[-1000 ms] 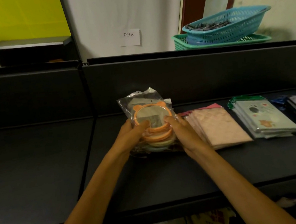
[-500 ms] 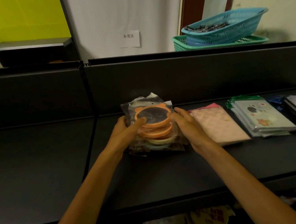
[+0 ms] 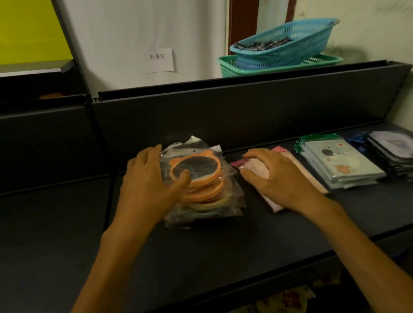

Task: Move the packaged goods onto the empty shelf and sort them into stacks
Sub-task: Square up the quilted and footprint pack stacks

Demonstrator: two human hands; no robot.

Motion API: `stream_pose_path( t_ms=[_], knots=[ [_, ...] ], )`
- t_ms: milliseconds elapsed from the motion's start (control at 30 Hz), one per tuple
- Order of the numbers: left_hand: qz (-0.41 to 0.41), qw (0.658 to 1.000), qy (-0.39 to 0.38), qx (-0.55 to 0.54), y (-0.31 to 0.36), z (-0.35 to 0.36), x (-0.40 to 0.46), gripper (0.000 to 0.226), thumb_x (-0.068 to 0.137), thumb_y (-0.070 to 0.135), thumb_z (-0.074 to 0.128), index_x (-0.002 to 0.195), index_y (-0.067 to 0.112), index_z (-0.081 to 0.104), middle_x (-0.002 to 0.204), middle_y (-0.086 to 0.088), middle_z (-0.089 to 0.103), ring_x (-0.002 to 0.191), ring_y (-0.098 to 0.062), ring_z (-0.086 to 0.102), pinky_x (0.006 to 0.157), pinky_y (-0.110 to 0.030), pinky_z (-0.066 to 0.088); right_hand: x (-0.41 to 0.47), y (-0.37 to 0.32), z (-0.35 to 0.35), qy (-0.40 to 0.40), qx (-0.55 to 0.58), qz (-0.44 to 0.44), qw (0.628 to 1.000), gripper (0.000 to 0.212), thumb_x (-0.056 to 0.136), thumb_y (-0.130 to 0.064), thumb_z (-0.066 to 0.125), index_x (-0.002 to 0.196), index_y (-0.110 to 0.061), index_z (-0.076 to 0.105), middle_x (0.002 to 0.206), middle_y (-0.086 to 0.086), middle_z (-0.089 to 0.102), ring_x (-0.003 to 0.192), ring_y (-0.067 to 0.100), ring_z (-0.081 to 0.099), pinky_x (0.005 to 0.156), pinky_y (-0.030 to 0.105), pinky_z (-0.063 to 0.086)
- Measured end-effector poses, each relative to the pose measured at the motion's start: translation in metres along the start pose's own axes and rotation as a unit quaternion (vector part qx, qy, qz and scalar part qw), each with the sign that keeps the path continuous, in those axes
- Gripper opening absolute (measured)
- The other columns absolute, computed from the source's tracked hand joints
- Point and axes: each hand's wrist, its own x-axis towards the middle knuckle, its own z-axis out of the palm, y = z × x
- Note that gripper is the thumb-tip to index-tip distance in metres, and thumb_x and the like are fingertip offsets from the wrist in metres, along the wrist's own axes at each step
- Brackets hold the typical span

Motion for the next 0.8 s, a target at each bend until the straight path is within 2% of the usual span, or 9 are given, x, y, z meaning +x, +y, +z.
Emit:
stream_pose_path(
  t_ms=[100, 267, 400, 467, 533, 600, 667, 733, 800],
  knots=[
    [0.049, 0.999, -0.007, 0.016, 0.035, 0.005, -0.004, 0.077, 0.082, 0.050, 0.062, 0.146, 0.024, 0.027, 0.149, 0.000, 0.032, 0.137, -0.020, 0.026, 0.108, -0.041, 0.031, -0.005, 0.022, -0.018, 0.010, -0.079, -0.006, 0.997, 0.040, 0.090, -0.037, 0.058, 0.127, -0.021, 0.054, 0.132, 0.000, 0.054, 0.124, 0.018, 0.046, 0.102, 0.027, 0.031],
    [0.092, 0.994, -0.047, 0.035, 0.094, 0.039, -0.010, 0.077, 0.085, 0.052, 0.057, 0.148, 0.021, 0.024, 0.151, -0.002, 0.030, 0.139, -0.020, 0.026, 0.112, -0.036, 0.025, -0.014, 0.067, -0.042, 0.001, -0.110, 0.037, 0.993, 0.044, 0.089, -0.041, 0.056, 0.129, -0.024, 0.050, 0.135, 0.000, 0.050, 0.123, 0.019, 0.044, 0.104, 0.034, 0.034],
    [0.124, 0.988, -0.085, 0.048, 0.132, 0.077, -0.013, 0.076, 0.085, 0.053, 0.056, 0.147, 0.020, 0.027, 0.149, -0.001, 0.034, 0.136, -0.020, 0.030, 0.108, -0.033, 0.029, -0.013, 0.099, -0.056, -0.013, -0.106, 0.048, 0.993, 0.047, 0.089, -0.041, 0.056, 0.131, -0.022, 0.047, 0.135, 0.002, 0.049, 0.123, 0.020, 0.043, 0.102, 0.035, 0.036],
    [0.094, 0.988, -0.114, 0.042, 0.147, 0.100, -0.014, 0.077, 0.084, 0.052, 0.057, 0.146, 0.017, 0.029, 0.146, -0.003, 0.037, 0.132, -0.021, 0.034, 0.104, -0.034, 0.034, -0.009, 0.108, -0.060, -0.031, -0.091, 0.052, 0.994, 0.049, 0.089, -0.039, 0.057, 0.132, -0.021, 0.046, 0.135, 0.002, 0.048, 0.123, 0.021, 0.043, 0.102, 0.035, 0.036],
    [0.024, 0.987, -0.152, 0.050, 0.156, 0.122, -0.010, 0.082, 0.081, 0.055, 0.059, 0.145, 0.014, 0.028, 0.147, -0.007, 0.037, 0.130, -0.026, 0.037, 0.101, -0.037, 0.036, -0.004, 0.113, -0.059, -0.047, -0.071, 0.054, 0.995, 0.053, 0.088, -0.040, 0.057, 0.134, -0.021, 0.043, 0.136, 0.004, 0.047, 0.122, 0.022, 0.045, 0.101, 0.036, 0.038],
    [-0.059, 0.980, -0.181, 0.056, 0.158, 0.141, -0.002, 0.093, 0.075, 0.066, 0.056, 0.145, 0.013, 0.025, 0.145, -0.010, 0.039, 0.128, -0.031, 0.040, 0.101, -0.040, 0.036, 0.003, 0.115, -0.056, -0.071, -0.054, 0.058, 0.994, 0.058, 0.086, -0.042, 0.057, 0.137, -0.021, 0.040, 0.135, 0.007, 0.048, 0.120, 0.025, 0.047, 0.094, 0.034, 0.039],
    [-0.119, 0.969, -0.208, 0.061, 0.155, 0.156, 0.007, 0.113, 0.060, 0.084, 0.042, 0.148, 0.017, 0.021, 0.147, -0.009, 0.039, 0.130, -0.034, 0.040, 0.103, -0.044, 0.034, 0.007, 0.115, -0.053, -0.113, -0.038, 0.069, 0.990, 0.063, 0.087, -0.039, 0.056, 0.142, -0.018, 0.032, 0.137, 0.011, 0.047, 0.120, 0.029, 0.047, 0.085, 0.031, 0.035],
    [-0.153, 0.962, -0.214, 0.073, 0.146, 0.170, 0.015, 0.124, 0.048, 0.092, 0.031, 0.149, 0.021, 0.017, 0.150, -0.007, 0.036, 0.134, -0.034, 0.036, 0.107, -0.047, 0.029, 0.009, 0.116, -0.052, -0.154, -0.015, 0.082, 0.985, 0.066, 0.089, -0.037, 0.054, 0.145, -0.016, 0.026, 0.139, 0.015, 0.044, 0.121, 0.032, 0.046, 0.083, 0.031, 0.033],
    [-0.162, 0.965, -0.197, 0.067, 0.154, 0.170, 0.016, 0.114, 0.057, 0.087, 0.040, 0.148, 0.021, 0.020, 0.148, -0.006, 0.038, 0.132, -0.030, 0.038, 0.107, -0.046, 0.028, 0.010, 0.118, -0.053, -0.160, 0.013, 0.083, 0.984, 0.066, 0.090, -0.036, 0.054, 0.146, -0.016, 0.025, 0.140, 0.016, 0.043, 0.121, 0.033, 0.046, 0.084, 0.030, 0.035]
  ],
)
